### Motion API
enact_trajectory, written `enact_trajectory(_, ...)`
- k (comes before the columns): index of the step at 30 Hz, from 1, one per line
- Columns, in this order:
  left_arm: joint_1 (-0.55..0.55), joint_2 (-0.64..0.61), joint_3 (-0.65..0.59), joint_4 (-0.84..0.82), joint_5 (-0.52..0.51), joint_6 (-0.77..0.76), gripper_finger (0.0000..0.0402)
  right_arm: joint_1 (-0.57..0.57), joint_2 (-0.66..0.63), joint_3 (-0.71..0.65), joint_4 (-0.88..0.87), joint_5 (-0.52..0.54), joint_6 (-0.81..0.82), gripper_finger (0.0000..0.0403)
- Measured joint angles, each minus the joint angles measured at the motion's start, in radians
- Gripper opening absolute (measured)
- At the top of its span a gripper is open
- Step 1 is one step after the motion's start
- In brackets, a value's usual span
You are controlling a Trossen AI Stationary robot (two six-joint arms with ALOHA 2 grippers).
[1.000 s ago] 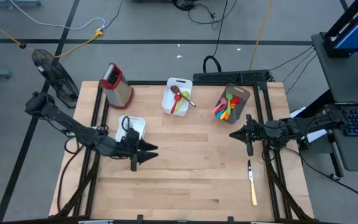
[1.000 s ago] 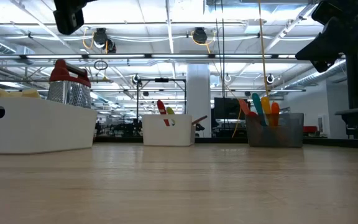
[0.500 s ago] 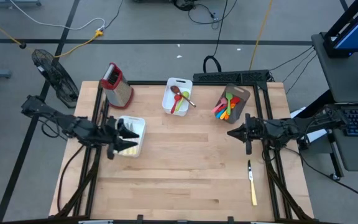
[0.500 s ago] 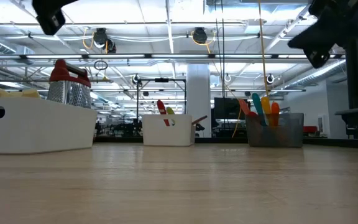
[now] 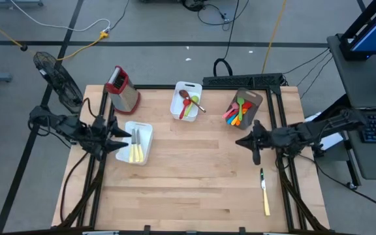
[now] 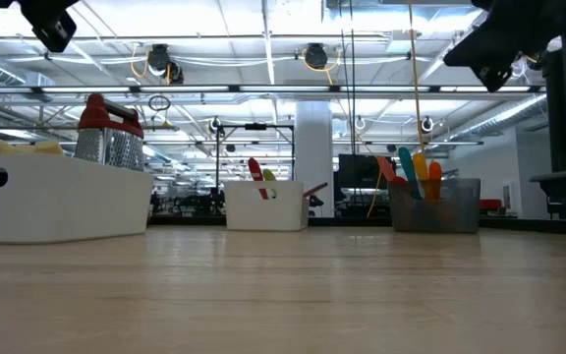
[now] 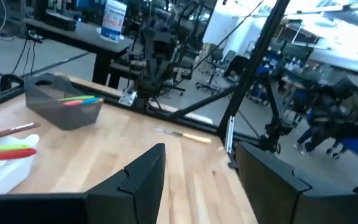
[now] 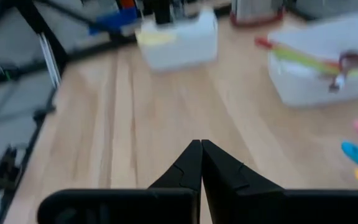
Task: Pick & Place Kitchen Items
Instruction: Put the yellow knife into the bottom white bin
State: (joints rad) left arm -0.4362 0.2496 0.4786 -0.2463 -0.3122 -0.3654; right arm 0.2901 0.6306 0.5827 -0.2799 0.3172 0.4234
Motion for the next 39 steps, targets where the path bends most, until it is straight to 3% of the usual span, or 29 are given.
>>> enact_trajectory(7,0.000,-0.021,0.000,-0.048,0.001,0.017,0.0198,0.095,0.156,0.216,-0.444,-0.055,0.225,0.0004)
enact_trajectory(13,0.000,-0.021,0.000,-0.047,0.005,0.030,0.0204,0.177,0.301,0.284,-0.678,-0.356,0.612,0.0004)
enact_trajectory(16,0.000,-0.021,0.000,-0.045,0.006,0.048,0.0199,0.228,0.361,0.284,-0.724,-0.500,0.846,0.0004)
enact_trajectory(21,0.000,-0.021,0.000,-0.037,0.006,0.078,0.0193,0.325,0.423,0.284,-0.705,-0.649,1.060,0.0004)
enact_trajectory(30,0.000,-0.021,0.000,-0.037,0.007,0.109,0.0204,0.460,0.460,0.284,-0.543,-0.710,1.356,0.0004)
enact_trajectory(39,0.000,-0.021,0.000,-0.037,0.007,0.128,0.0196,0.542,0.466,0.274,-0.530,-0.608,1.525,0.0004)
